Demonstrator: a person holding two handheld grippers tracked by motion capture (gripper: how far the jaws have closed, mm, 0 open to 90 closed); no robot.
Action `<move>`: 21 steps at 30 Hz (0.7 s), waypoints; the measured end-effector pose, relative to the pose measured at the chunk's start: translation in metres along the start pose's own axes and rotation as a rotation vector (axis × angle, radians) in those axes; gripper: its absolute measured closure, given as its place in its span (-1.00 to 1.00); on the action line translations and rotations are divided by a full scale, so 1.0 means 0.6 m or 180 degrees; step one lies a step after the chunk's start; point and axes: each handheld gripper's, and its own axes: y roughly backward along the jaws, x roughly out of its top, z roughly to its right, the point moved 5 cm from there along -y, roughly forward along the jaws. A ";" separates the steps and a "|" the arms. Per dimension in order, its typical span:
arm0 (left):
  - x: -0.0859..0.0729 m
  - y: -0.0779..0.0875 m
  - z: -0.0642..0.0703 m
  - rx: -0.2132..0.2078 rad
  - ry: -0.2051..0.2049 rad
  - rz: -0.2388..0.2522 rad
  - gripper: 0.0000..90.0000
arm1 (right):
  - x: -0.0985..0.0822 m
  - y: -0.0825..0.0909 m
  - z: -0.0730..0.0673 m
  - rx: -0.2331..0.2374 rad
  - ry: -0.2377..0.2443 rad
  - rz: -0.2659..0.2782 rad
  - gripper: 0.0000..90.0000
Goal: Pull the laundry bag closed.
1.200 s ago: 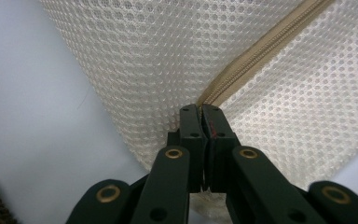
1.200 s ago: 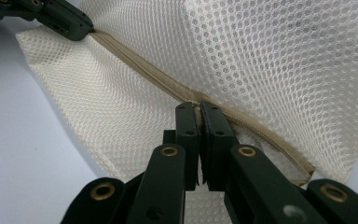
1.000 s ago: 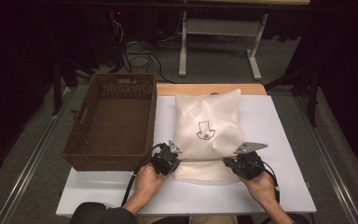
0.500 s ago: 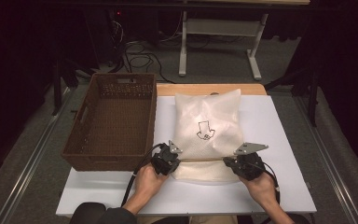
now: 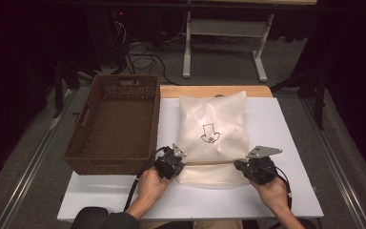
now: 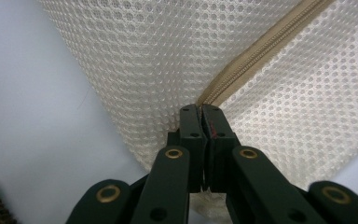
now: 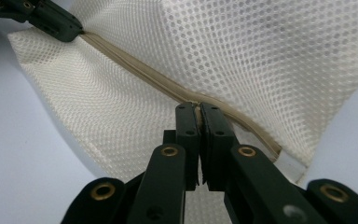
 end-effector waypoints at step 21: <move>0.000 0.000 -0.001 -0.0017 0.0007 -0.0007 0.95 | -0.017 0.021 0.037 -0.0110 -0.0152 0.0025 0.96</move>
